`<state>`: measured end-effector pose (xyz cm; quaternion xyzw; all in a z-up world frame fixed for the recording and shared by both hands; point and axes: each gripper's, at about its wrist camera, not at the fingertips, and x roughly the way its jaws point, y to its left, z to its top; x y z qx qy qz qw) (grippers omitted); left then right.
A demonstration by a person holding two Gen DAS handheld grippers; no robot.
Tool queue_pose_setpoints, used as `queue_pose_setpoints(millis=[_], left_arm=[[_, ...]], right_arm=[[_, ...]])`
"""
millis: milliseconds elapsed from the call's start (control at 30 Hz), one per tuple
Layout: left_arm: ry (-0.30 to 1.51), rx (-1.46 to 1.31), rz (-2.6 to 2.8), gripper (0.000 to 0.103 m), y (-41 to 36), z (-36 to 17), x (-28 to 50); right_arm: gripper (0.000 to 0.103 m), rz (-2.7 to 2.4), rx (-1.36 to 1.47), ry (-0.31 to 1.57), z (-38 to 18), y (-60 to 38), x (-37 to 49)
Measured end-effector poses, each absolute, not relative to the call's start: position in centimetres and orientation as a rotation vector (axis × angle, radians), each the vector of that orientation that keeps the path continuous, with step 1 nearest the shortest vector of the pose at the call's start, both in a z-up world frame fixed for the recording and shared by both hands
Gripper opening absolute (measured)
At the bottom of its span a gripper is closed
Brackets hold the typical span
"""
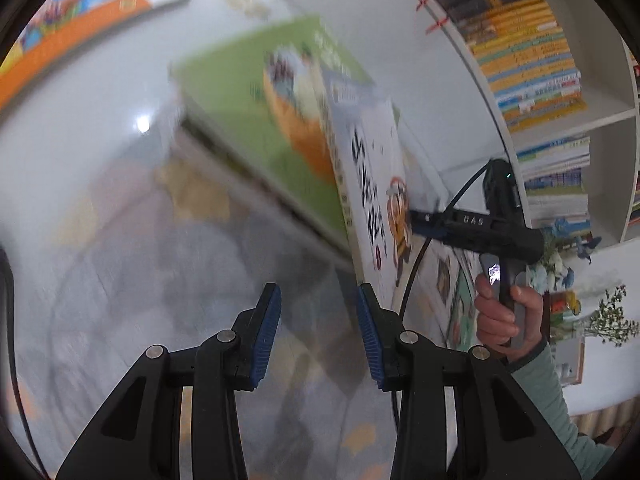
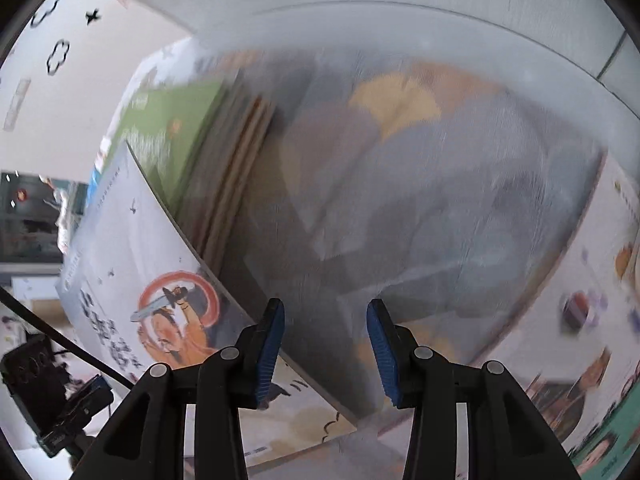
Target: Organize books
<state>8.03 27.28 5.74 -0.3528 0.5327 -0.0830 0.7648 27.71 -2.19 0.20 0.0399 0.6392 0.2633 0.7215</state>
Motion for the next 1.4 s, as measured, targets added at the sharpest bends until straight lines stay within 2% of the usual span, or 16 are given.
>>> queue_pose_setpoints(millis=[100,300,533,733,800,933,1067,1233,1400], left_arm=[[1.171,-0.786,-0.202,0.035,26.0,5.2,7.7],[1.119,-0.775,-0.216,0.036,25.7,8.0,8.5],[1.069,-0.725,-0.195,0.036,28.2,10.9,14.6],[0.98,-0.54,-0.05,0.036,32.3,13.4,19.4],[0.969,-0.531,-0.022,0.036,34.3,13.7,18.4],[1.082,-0.536,0.037,0.036,36.7,11.1,14.4],[1.15,-0.518,0.07,0.036,35.4,8.1,10.8],[1.179,-0.491,0.046,0.036,33.3,7.0,11.5],[1.118,-0.425,0.097,0.036,33.9,8.7,12.8]], right_arm=[[0.042,0.6,0.103,1.425,0.1,-2.3,25.4],[0.042,0.649,0.236,1.455,0.3,-3.3,21.4],[0.042,0.684,0.499,1.444,0.3,-4.5,18.9],[0.042,0.609,0.612,1.333,3.1,-1.3,20.8],[0.042,0.54,0.539,1.301,3.8,-1.3,20.7],[0.042,0.468,0.446,1.334,2.2,-0.2,19.1],[0.042,0.434,0.41,1.354,1.6,1.4,17.9],[0.042,0.362,0.226,1.329,3.5,6.0,19.5],[0.042,0.364,0.211,1.288,4.4,7.3,20.7]])
